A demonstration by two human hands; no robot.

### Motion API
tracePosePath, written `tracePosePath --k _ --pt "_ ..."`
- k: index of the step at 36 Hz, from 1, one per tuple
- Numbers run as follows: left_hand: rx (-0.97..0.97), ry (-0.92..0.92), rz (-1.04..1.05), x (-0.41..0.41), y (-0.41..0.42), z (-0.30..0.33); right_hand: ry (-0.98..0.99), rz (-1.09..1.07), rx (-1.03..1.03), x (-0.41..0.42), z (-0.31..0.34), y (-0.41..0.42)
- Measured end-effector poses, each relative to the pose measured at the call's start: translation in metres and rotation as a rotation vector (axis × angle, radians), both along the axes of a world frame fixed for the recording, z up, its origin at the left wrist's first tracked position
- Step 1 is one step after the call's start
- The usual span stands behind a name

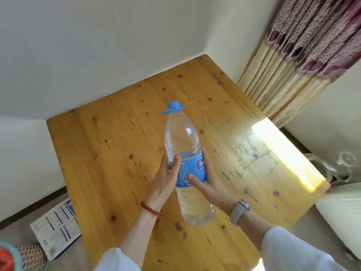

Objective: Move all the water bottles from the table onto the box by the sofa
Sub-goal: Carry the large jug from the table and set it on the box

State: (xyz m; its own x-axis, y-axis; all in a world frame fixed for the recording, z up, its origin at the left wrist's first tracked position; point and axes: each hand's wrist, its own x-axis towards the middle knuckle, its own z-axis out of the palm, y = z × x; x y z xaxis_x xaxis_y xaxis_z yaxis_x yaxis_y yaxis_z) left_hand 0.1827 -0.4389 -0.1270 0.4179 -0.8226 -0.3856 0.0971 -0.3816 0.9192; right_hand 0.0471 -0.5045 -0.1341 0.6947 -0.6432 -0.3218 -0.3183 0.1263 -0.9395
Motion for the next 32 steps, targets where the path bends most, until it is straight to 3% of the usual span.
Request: tracePosePath --k 4,10,19,32 --pt "0.032 -0.053 -0.141 -0.046 0.012 0.009 0.015 -0.155 -0.006 -0.053 0.007 0.02" --pt "-0.073 0.106 -0.307 -0.141 0.022 0.026 -0.02 -0.358 -0.015 -0.149 0.024 0.055" --pt "-0.155 0.039 -0.554 -0.358 0.06 0.044 0.068 -0.663 -0.123 -0.363 0.055 0.15" --pt "-0.195 0.081 -1.298 -0.697 0.172 0.064 0.269 -1.36 -0.125 -0.655 0.07 0.359"
